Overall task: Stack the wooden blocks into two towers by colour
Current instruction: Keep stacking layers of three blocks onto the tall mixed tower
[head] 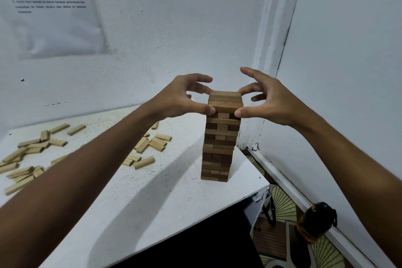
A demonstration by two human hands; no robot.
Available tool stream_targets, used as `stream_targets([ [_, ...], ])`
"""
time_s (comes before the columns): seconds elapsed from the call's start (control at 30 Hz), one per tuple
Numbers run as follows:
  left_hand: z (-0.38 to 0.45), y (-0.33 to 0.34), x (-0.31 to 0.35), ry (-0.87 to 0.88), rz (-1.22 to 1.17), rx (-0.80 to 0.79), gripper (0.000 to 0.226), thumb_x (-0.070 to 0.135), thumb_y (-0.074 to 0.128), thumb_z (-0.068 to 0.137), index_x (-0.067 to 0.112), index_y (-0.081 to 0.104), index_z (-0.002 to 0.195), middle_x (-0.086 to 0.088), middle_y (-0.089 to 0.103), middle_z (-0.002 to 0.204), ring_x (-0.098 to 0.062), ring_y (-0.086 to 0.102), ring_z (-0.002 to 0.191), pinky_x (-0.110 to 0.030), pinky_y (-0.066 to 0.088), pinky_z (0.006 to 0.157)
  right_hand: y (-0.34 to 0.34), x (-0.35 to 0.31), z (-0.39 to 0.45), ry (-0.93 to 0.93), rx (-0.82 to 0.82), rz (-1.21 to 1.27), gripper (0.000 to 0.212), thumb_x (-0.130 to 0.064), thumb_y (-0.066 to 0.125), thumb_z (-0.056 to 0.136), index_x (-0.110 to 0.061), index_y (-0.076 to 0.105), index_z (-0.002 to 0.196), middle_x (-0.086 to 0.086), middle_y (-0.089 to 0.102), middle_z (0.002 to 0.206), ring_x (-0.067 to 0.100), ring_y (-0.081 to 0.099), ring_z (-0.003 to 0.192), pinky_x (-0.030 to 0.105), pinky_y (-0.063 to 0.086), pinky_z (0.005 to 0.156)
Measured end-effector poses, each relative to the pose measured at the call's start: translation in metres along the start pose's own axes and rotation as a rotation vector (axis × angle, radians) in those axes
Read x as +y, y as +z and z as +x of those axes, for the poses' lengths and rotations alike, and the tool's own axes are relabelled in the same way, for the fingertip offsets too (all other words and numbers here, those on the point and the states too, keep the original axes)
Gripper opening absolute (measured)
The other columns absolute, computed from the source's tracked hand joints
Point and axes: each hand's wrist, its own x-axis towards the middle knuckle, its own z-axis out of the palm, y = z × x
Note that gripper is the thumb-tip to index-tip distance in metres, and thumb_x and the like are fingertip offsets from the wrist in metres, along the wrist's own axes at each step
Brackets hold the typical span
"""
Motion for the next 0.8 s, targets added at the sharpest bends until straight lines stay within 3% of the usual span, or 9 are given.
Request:
stream_targets([
  [0.2,-0.001,-0.001,-0.001,0.014,0.010,0.006,0.097,0.055,0.079,0.048,0.023,0.051,0.135,0.011,0.064,0.121,-0.004,0.055,0.119,-0.038,0.043,0.105,0.000,0.001,-0.001,-0.005,0.000,-0.007,0.108,-0.048,0.080,0.058,-0.031,0.026,0.150,-0.007,0.062,0.123,0.009,0.053,0.118,0.031,0.047,0.096],
  [0.33,-0.006,-0.002,-0.002,0.027,0.005,0.024,0.089,0.057,0.079,0.053,0.030,0.052,0.133,0.011,0.063,0.124,-0.005,0.055,0.121,-0.039,0.044,0.104,-0.002,-0.007,-0.006,-0.044,0.100,0.026,0.089,-0.050,0.071,0.069,-0.028,0.035,0.148,-0.005,0.056,0.130,0.009,0.054,0.119,0.027,0.049,0.093],
  [0.53,-0.032,-0.002,-0.004,0.090,0.033,0.151,0.070,0.058,0.070,0.067,0.028,0.055,0.129,0.010,0.064,0.123,-0.002,0.058,0.116,-0.031,0.046,0.102,0.009,-0.036,-0.028,-0.311,0.416,-0.017,0.045,-0.026,0.067,0.082,-0.012,0.061,0.124,-0.003,0.063,0.112,0.010,0.062,0.102,0.027,0.056,0.080],
  [0.7,-0.080,-0.011,-0.023,0.084,0.159,0.205,0.056,0.045,0.074,0.076,0.025,0.060,0.126,0.014,0.064,0.121,0.005,0.055,0.116,-0.027,0.042,0.103,0.046,-0.062,-0.043,-0.455,0.381,0.029,0.033,-0.013,0.067,0.082,-0.005,0.066,0.114,0.002,0.064,0.105,0.014,0.065,0.094,0.021,0.054,0.075],
  [0.8,-0.119,-0.021,-0.043,0.017,0.241,0.235,0.053,0.044,0.073,0.077,0.023,0.062,0.124,0.015,0.064,0.121,0.006,0.054,0.117,-0.024,0.040,0.103,0.078,-0.076,-0.044,-0.471,0.315,0.099,0.032,-0.014,0.068,0.082,-0.006,0.067,0.113,0.001,0.065,0.104,0.012,0.066,0.092,0.026,0.057,0.075],
])
